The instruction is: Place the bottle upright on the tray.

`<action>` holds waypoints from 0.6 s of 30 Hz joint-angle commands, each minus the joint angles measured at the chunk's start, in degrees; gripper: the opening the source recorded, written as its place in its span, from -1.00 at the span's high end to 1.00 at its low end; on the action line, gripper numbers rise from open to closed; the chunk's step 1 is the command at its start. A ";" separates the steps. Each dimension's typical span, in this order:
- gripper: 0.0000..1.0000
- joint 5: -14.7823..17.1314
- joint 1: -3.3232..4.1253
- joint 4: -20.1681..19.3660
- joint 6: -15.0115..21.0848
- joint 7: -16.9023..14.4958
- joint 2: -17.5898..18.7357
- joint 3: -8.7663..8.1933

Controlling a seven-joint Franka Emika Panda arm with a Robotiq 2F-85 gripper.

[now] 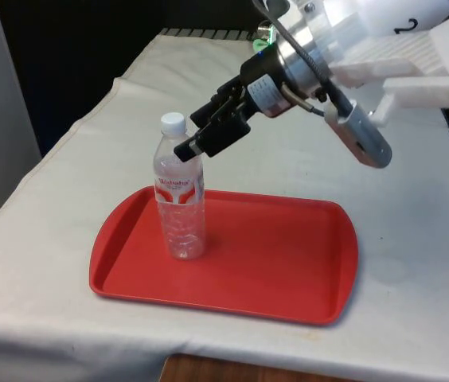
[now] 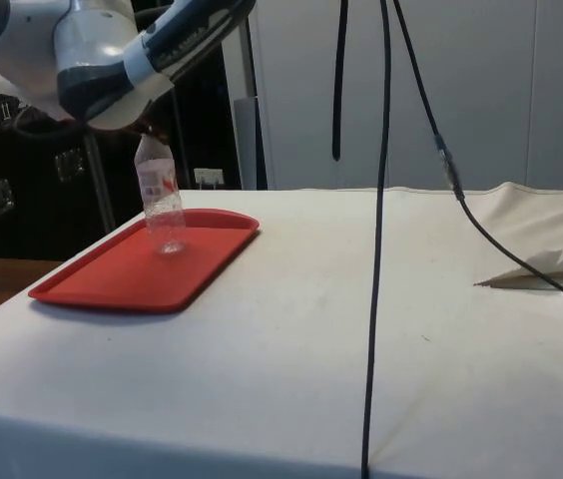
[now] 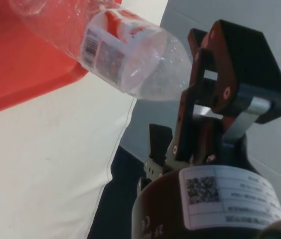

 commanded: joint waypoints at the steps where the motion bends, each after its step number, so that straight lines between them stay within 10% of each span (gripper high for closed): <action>1: -1.00 0.29 -0.17 -0.74 0.52 -0.52 -1.03 0.46; 18: -1.00 0.57 -0.92 -0.97 -2.29 -3.44 -4.64 2.01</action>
